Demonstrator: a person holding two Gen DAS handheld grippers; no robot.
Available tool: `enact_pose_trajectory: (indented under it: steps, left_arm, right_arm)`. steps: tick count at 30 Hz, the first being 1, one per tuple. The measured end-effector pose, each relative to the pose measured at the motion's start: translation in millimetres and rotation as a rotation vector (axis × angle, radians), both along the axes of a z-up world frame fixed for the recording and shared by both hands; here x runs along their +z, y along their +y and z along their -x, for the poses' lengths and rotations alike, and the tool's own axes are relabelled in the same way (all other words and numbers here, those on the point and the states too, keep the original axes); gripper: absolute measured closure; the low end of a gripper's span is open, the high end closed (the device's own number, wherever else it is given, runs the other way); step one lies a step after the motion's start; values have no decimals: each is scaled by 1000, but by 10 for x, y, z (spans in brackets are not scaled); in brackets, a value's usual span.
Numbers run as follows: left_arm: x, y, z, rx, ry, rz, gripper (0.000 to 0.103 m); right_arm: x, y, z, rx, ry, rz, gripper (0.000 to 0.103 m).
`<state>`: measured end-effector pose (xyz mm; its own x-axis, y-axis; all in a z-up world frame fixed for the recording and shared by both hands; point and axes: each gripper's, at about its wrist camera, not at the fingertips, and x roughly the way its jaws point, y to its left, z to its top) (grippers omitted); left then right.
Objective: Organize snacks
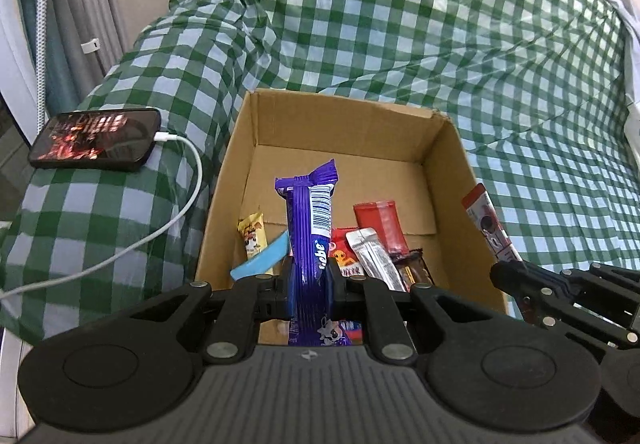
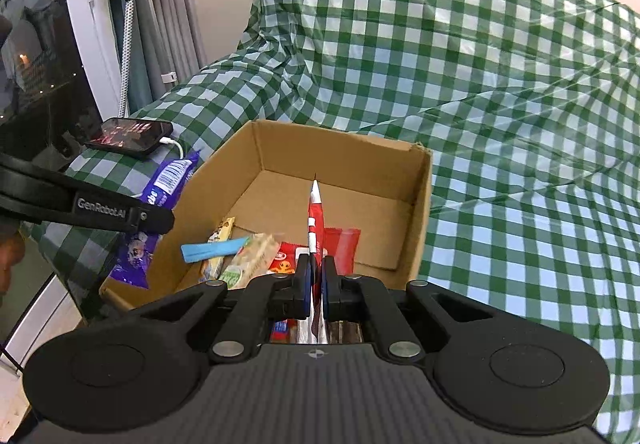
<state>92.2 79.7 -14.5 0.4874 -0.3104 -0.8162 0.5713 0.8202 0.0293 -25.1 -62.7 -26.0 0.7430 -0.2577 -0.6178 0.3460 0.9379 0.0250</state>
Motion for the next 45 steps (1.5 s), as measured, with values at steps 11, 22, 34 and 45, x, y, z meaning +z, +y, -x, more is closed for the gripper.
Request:
enact_pose_trajectory:
  steps: [11,22,34,45]
  left_arm:
    - [-286,-311,-349,-19,27,-68,88]
    - [-513,-446,-509,-11,43,-120,43]
    - [-207,-83,-187,87,-11,-112,0]
    - [247,306,664,27,-118,-78,0]
  right_arm:
    - [-225,-304,-460,-6,23,-53,98]
    - [-447,-462,-676,-29,59,-84,95]
    - [-332,-353,-334,-86,52,-119,9]
    - [-102,250,348,-85,29,-81,3]
